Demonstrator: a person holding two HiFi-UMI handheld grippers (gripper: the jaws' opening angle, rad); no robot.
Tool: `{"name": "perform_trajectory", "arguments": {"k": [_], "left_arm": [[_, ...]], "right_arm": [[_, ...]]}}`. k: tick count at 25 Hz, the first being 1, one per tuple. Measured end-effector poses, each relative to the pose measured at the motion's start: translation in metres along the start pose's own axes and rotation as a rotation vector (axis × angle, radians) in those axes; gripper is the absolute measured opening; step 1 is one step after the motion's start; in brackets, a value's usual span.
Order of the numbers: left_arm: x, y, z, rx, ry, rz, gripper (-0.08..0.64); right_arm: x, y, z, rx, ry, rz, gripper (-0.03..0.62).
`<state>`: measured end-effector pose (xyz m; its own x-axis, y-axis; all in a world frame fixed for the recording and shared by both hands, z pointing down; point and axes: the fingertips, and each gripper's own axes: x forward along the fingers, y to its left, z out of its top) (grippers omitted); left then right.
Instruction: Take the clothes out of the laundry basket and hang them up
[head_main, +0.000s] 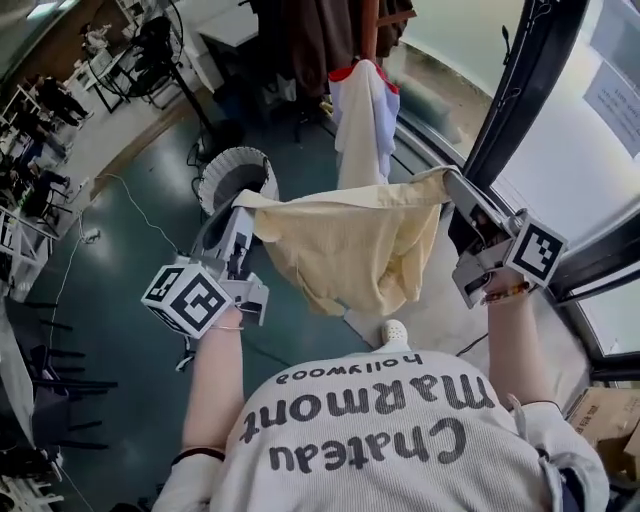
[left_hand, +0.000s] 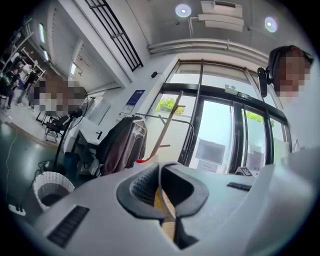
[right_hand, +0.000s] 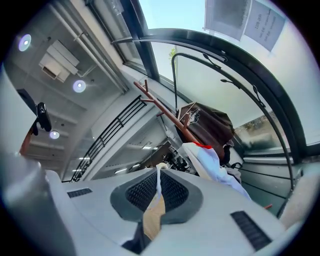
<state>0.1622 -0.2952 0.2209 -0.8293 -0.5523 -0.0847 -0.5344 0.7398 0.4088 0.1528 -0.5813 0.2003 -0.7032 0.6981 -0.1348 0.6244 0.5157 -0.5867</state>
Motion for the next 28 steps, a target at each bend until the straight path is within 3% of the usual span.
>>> {"name": "perform_trajectory", "arguments": {"k": [4, 12, 17, 23, 25, 28], "left_arm": [[0.027, -0.015, -0.007, -0.041, -0.03, -0.031, 0.012], [0.113, -0.047, 0.036, 0.009, -0.158, -0.036, 0.012], [0.15, -0.061, 0.075, 0.175, -0.211, -0.017, 0.012], [0.199, -0.076, 0.117, 0.349, -0.233, -0.035, 0.012], [0.205, -0.081, 0.124, 0.403, -0.227, -0.058, 0.012], [0.203, -0.096, 0.126, 0.418, -0.201, -0.146, 0.012]], "right_arm": [[-0.014, -0.019, 0.021, -0.054, -0.005, 0.011, 0.032], [-0.004, -0.05, 0.117, -0.134, -0.035, 0.107, 0.032], [0.002, -0.072, 0.165, -0.192, -0.041, 0.05, 0.032], [0.031, -0.075, 0.23, -0.358, -0.089, 0.118, 0.032], [0.029, -0.079, 0.246, -0.369, -0.133, 0.068, 0.032], [0.023, -0.077, 0.26, -0.389, -0.202, -0.011, 0.032]]}}
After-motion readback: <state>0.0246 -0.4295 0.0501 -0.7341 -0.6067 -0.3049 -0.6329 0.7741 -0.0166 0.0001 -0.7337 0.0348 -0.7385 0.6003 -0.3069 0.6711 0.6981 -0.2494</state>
